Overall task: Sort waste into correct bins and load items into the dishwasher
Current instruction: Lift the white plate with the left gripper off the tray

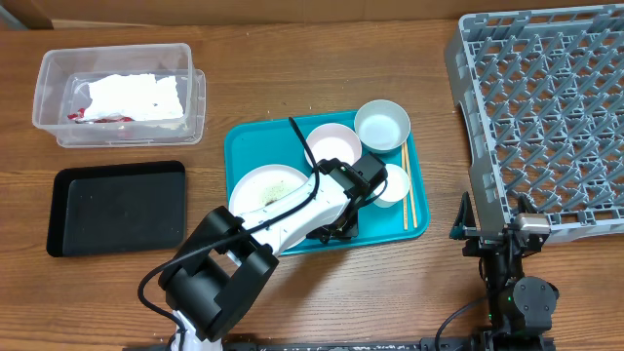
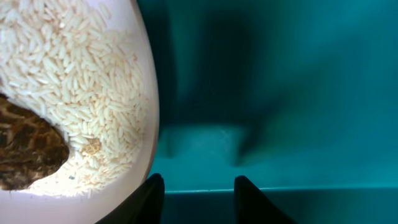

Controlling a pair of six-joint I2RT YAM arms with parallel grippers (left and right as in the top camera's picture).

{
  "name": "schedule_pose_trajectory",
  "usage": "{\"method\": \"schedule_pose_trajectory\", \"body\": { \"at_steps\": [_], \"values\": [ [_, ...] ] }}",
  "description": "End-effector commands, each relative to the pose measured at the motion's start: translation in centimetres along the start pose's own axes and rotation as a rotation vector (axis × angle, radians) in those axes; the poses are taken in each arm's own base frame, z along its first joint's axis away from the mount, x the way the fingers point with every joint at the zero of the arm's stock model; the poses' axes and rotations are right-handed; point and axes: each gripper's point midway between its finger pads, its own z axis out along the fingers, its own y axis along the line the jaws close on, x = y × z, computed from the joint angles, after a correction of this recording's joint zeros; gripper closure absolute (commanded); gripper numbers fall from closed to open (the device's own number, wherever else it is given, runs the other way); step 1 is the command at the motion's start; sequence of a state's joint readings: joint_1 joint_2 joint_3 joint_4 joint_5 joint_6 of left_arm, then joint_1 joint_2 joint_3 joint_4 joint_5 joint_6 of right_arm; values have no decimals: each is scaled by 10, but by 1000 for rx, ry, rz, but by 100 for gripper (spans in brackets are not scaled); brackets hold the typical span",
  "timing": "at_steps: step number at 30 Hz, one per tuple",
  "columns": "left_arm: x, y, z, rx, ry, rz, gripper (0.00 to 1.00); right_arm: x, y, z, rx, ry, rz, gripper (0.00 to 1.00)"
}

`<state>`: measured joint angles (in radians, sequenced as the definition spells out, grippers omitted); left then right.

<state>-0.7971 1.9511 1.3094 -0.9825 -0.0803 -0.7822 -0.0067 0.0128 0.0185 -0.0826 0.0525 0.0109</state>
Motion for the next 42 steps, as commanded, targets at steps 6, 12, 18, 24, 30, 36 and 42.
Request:
{"method": "schedule_pose_trajectory", "body": {
  "at_steps": [6, 12, 18, 24, 30, 36, 42],
  "values": [
    [-8, 6, -4, -34, -30, 40, 69, 2, -2, 0, 8, -5, -3, 0],
    [-16, -2, -32, -12, -38, 42, 66, 2, -2, 0, 8, -5, -3, 0],
    [-27, -9, -48, 10, -71, 72, 51, 2, -2, 0, 8, -5, -3, 0],
    [-27, 7, -32, -73, -88, 69, 50, 2, -2, 0, 8, -5, -3, 0],
    [-23, 15, -6, -103, -106, 56, 56, 2, -2, 0, 8, -5, -3, 0],
    [-20, 17, 8, -95, -115, 53, 60, 2, -2, 0, 8, -5, -3, 0],
    [-26, 16, 8, -96, -140, 54, 62, 2, -2, 0, 8, -5, -3, 0]
  ]
}}
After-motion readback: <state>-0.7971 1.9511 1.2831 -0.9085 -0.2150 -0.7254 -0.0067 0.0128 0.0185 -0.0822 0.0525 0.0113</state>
